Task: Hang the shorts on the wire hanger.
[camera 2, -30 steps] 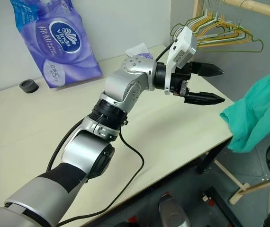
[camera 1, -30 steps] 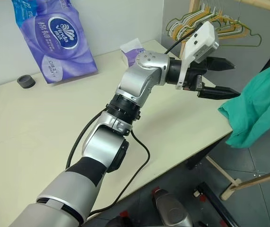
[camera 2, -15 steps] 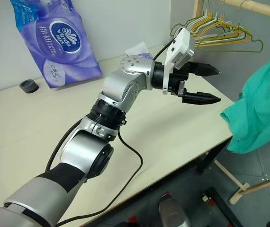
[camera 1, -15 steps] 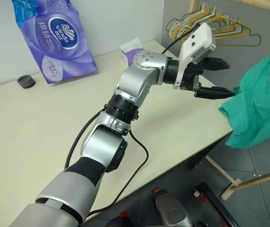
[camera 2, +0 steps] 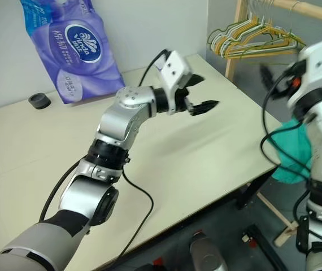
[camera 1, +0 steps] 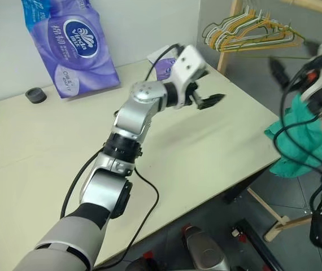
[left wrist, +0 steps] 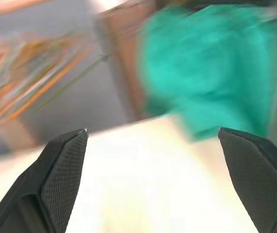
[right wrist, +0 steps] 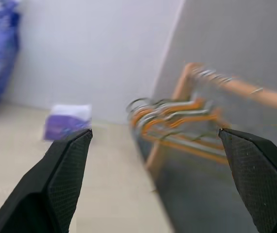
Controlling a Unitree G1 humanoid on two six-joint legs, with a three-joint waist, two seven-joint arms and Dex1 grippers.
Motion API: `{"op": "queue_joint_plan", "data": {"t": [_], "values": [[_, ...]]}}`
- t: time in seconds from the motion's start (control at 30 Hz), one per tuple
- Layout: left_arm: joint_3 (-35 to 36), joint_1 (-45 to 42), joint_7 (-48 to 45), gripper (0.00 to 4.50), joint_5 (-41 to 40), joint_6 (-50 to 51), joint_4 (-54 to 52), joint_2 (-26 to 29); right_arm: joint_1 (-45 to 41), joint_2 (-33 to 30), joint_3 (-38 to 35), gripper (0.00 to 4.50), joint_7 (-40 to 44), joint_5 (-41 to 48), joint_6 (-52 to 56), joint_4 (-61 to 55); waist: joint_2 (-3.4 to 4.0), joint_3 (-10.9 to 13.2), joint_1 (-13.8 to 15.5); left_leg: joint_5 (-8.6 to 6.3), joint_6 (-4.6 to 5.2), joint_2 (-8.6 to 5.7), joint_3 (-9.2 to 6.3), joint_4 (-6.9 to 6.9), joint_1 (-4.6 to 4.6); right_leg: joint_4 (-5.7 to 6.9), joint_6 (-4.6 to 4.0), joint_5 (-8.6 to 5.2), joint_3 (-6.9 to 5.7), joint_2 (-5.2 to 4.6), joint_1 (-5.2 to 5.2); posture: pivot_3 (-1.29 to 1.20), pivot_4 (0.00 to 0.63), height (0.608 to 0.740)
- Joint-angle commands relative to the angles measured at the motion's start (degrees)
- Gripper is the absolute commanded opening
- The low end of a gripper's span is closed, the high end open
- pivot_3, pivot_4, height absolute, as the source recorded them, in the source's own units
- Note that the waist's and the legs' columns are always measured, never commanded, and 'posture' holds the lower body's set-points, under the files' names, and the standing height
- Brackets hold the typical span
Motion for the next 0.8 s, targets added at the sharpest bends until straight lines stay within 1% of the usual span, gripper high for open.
{"op": "queue_joint_plan", "data": {"t": [0.03, 0.13, 0.2, 0.23, 0.27, 0.33, 0.43, 0.57, 0.73, 0.8], "values": [[9.1, 8.7, 13.0, 4.5, 0.5, 6.6, -9.9, 0.9, 4.7, 4.6, 3.8, 4.46, -0.4, -1.2, -4.8, -2.8, -0.09, -0.1, 0.9, 0.01, -0.01, 0.02, -0.01, -0.01, 0.03, 0.12, 0.0, 0.0, -0.01, -0.02, -0.06, -0.23, 0.097, 0.74], [10.6, 17.6, 21.6, 4.5, 6.6, 4.5, -16.3, 3.6, 8.2, 8.7, 7.4, 4.46, -0.3, -3.1, -8.2, 0.5, -0.21, -0.2, 2.9, 0.03, -0.06, 0.04, -0.05, 0.05, -0.11, 0.42, -0.01, 0.0, -0.04, -0.02, -0.37, -0.19, 0.093, 0.74], [14.0, 22.1, 27.2, 4.5, 8.2, 5.4, -18.5, 4.3, 9.9, 11.5, 10.2, 4.46, 0.7, -3.8, -10.2, 3.6, -0.36, -0.3, 4.7, 0.12, -0.2, 0.0, -0.01, 0.11, -0.28, 0.59, -0.05, 0.02, 0.0, -0.03, -0.62, -0.16, 0.089, 0.74], [15.0, 23.7, 29.2, 4.5, 8.8, 5.4, -19.1, 4.6, 10.4, 12.6, 11.2, 4.46, 0.7, -4.5, -11.6, 4.9, -0.56, -0.4, 5.8, 0.14, -0.23, 0.0, -0.04, 0.14, -0.28, 0.6, -0.07, 0.04, -0.03, -0.03, -0.63, -0.14, 0.087, 0.74], [17.5, 26.3, 32.5, 4.5, 9.6, 5.0, -19.8, 4.7, 10.5, 14.7, 12.7, 4.46, 0.2, -5.4, -13.3, 7.3, -0.66, -0.5, 6.7, 0.23, -0.39, 0.01, -0.08, 0.14, -0.27, 0.6, -0.12, 0.07, -0.06, -0.03, -0.64, -0.13, 0.086, 0.74], [20.7, 29.7, 36.2, 4.5, 9.8, 4.8, -21.0, 4.4, 10.0, 17.5, 14.2, 4.46, -0.6, -6.4, -15.4, 10.9, -0.88, -0.7, 8.1, 0.24, -0.4, 0.02, -0.1, 0.13, -0.26, 0.58, -0.29, 0.17, -0.08, -0.02, -0.65, -0.1, 0.085, 0.74], [24.1, 37.5, 38.6, 4.5, 9.9, 3.7, -24.5, 4.1, 7.6, 22.1, 16.4, 4.46, -0.4, -7.3, -18.1, 16.9, -1.12, -1.1, 10.7, 0.24, -0.41, 0.04, -0.15, 0.13, -0.25, 0.57, -0.46, 0.28, -0.13, 0.0, -0.66, -0.06, 0.089, 0.74], [26.0, 44.8, 41.4, 4.5, 10.1, 4.1, -29.3, 2.4, 4.9, 25.7, 17.6, 4.46, 0.3, -8.0, -20.8, 22.7, -1.53, -1.3, 14.4, 0.27, -0.46, 0.1, -0.28, 0.13, -0.26, 0.56, -0.61, 0.37, -0.31, 0.03, -0.66, 0.01, 0.095, 0.74], [27.3, 51.6, 43.9, 4.5, 9.2, 5.0, -35.7, -1.5, 1.6, 28.7, 17.8, 4.46, 1.5, -7.8, -22.7, 28.8, -1.66, -1.4, 19.3, 0.39, -0.67, 0.18, -0.59, 0.1, -0.25, 0.53, -0.81, 0.48, -0.59, 0.09, -0.63, 0.12, 0.103, 0.74], [27.5, 52.8, 44.2, 4.5, 9.2, 5.5, -37.5, -2.1, 0.4, 29.4, 18.2, 4.46, 2.4, -8.0, -23.6, 30.4, -1.67, -1.4, 21.1, 0.44, -0.72, 0.2, -0.73, 0.07, -0.25, 0.54, -0.91, 0.51, -0.78, 0.13, -0.61, 0.14, 0.104, 0.74]]}}
